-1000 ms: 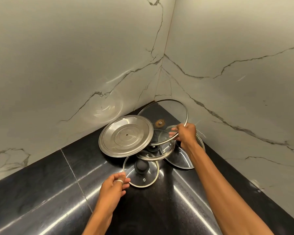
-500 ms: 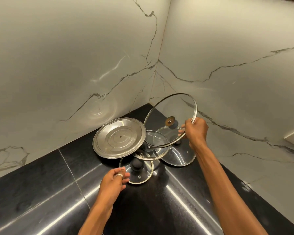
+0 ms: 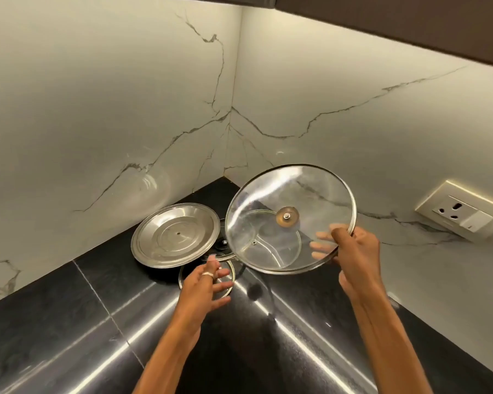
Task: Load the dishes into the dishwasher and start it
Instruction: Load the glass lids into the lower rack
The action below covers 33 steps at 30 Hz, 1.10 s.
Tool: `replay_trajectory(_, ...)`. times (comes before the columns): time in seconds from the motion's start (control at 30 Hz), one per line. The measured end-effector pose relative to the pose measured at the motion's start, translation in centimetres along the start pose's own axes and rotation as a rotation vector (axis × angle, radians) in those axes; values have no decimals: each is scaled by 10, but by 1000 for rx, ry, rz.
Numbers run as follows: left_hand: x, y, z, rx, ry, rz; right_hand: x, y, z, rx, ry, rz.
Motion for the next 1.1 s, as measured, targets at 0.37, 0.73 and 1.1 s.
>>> replay_trajectory(0.37, 34, -54, -2, 106, -90, 8, 76, 40, -8, -124, 34, 53)
replay_trajectory(0.73, 73, -106, 40, 137, 105, 285, 92, 41, -63, -579, -261, 66)
replay_trajectory(1.1, 3, -115, 17, -1175, -247, 243, 83, 116, -57, -488, -112, -118)
Point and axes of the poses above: each hand's wrist, its own x-axis away from the middle knuckle, its own y-axis out of the back of the hand, z = x × y, the point moved 3 cm from there along -x, towards the middle knuckle, and after that the axes turned 5 degrees about z, right-handed, at the moved point
